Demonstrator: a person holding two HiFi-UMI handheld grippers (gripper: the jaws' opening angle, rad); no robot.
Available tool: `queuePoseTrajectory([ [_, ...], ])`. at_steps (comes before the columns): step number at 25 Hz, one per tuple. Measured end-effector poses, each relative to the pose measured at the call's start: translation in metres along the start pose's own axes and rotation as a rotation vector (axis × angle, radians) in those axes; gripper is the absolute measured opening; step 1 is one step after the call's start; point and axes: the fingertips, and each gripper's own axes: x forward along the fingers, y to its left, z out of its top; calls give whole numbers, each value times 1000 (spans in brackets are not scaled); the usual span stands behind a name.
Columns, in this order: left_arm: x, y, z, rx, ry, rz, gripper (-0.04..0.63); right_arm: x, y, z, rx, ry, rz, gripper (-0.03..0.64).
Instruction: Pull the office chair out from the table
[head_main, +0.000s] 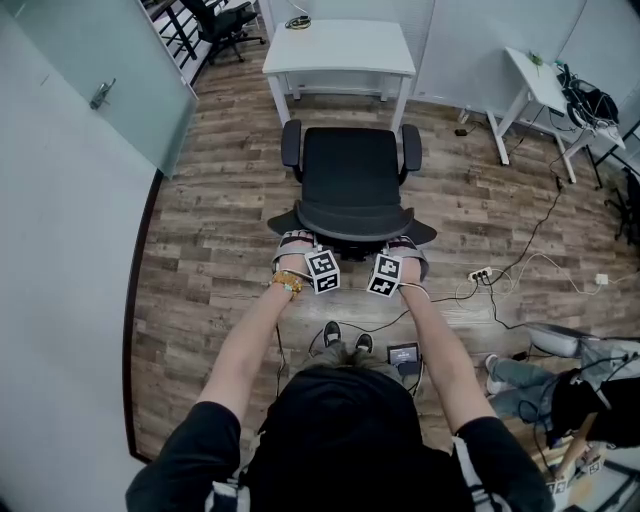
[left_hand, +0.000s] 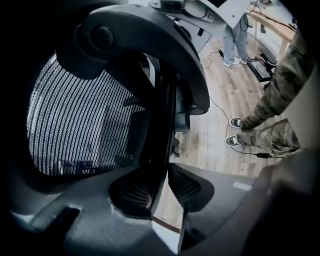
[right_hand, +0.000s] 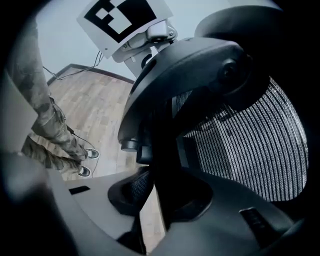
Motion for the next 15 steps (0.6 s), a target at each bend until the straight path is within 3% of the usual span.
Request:
queuePoseTrajectory([
  [15,-11,-13,7,-22,0,19,107,-10,13,-7,-14,-20,0,81],
])
